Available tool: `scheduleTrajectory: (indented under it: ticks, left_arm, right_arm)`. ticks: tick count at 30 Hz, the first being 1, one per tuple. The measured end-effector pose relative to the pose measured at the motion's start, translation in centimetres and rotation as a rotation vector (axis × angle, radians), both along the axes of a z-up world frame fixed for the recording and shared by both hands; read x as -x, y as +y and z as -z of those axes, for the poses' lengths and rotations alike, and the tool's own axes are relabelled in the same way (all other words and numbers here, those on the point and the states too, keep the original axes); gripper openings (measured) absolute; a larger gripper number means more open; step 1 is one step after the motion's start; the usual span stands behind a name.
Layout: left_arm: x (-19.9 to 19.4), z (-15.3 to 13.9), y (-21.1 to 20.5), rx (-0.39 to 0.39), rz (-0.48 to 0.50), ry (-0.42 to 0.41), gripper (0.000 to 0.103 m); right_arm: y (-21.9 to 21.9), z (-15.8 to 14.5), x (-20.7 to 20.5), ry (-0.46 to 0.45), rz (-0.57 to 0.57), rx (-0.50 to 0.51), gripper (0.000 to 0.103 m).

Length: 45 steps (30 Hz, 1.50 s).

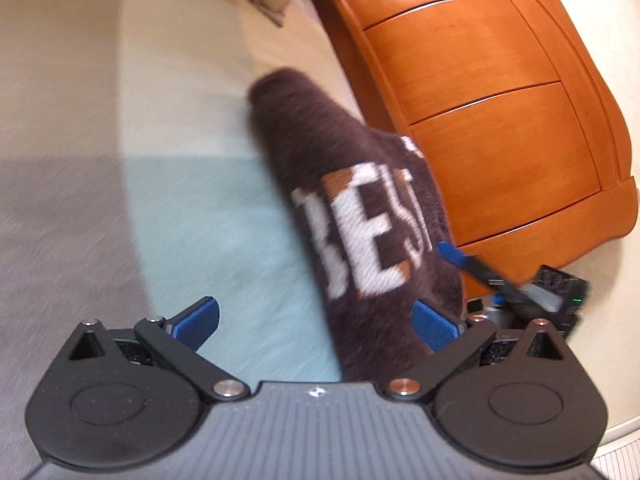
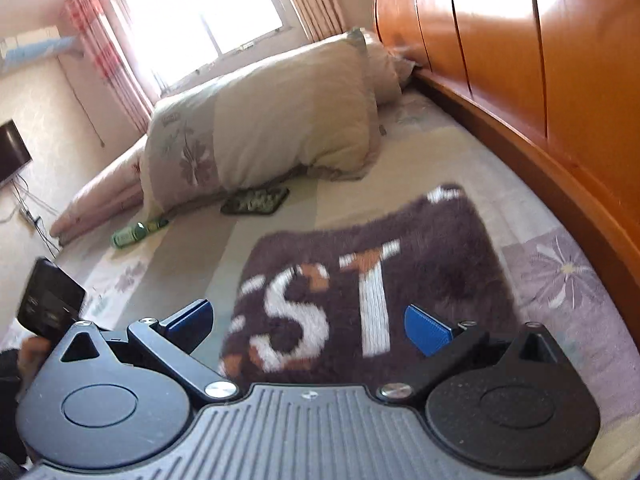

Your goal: Fold clothes

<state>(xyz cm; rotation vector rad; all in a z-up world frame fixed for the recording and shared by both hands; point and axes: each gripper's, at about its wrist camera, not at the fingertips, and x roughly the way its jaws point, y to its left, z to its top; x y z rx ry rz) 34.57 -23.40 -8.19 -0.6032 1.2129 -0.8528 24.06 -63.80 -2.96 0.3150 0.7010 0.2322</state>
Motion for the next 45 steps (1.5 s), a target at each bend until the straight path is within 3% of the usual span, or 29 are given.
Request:
scheduleTrajectory:
  ticks: [3, 8, 14, 17, 21, 24, 26, 28, 32, 36, 43, 45]
  left_arm:
    - [0.8, 0.7, 1.4, -0.020, -0.004, 0.008, 0.102]
    - [1.7, -0.1, 2.6, -0.081, -0.014, -0.074, 0.102]
    - [2.8, -1.5, 2.7, -0.266, 0.011, -0.223, 0.102]
    - [3.6, -2.1, 3.4, -0.338, 0.004, -0.290, 0.102]
    - [4.5, -2.1, 4.4, -0.346, -0.015, -0.293, 0.102]
    - [5.0, -1.7, 4.9, -0.340, -0.013, -0.287, 0.102]
    - [5.2, -1.5, 5.3, -0.357, -0.003, -0.291, 0.102]
    - [5.3, -1.4, 5.8, -0.391, -0.001, -0.314, 0.102]
    - [5.3, -1.2, 6.8, -0.450, -0.020, -0.355, 0.102]
    - [5.3, -0.9, 7.8, -0.432, -0.035, -0.340, 0.102]
    - [6.2, -1.7, 9.8, -0.407, -0.049, -0.322, 0.102]
    - [6.7, -2.3, 10.4, -0.416, -0.057, -0.347, 0.102]
  right_arm:
    - [-1.0, 2.6, 0.9, -0.016, 0.030, 0.054, 0.101]
    - [-0.1, 0.2, 3.8, -0.063, 0.090, 0.061, 0.103]
    - [2.3, 1.6, 4.2, 0.056, 0.085, 0.268, 0.102]
    - [4.3, -0.8, 3.8, -0.018, 0.087, 0.336, 0.103]
    - [5.6, -3.1, 0.4, -0.125, 0.122, 0.429, 0.103]
    - [4.3, -1.1, -3.8, -0.057, 0.184, 0.384, 0.103]
    - [3.2, 2.2, -6.4, 0.099, 0.191, 0.349, 0.103]
    - [3.5, 3.2, -5.9, 0.063, 0.206, 0.376, 0.103]
    - [5.0, 1.6, -5.9, 0.087, 0.200, 0.360, 0.103]
    - [7.8, -0.7, -7.7, 0.042, 0.161, 0.417, 0.103]
    - [9.9, 3.8, -13.2, 0.151, 0.173, 0.394, 0.103]
    - [9.6, 3.0, -12.6, 0.131, 0.193, 0.359, 0.103]
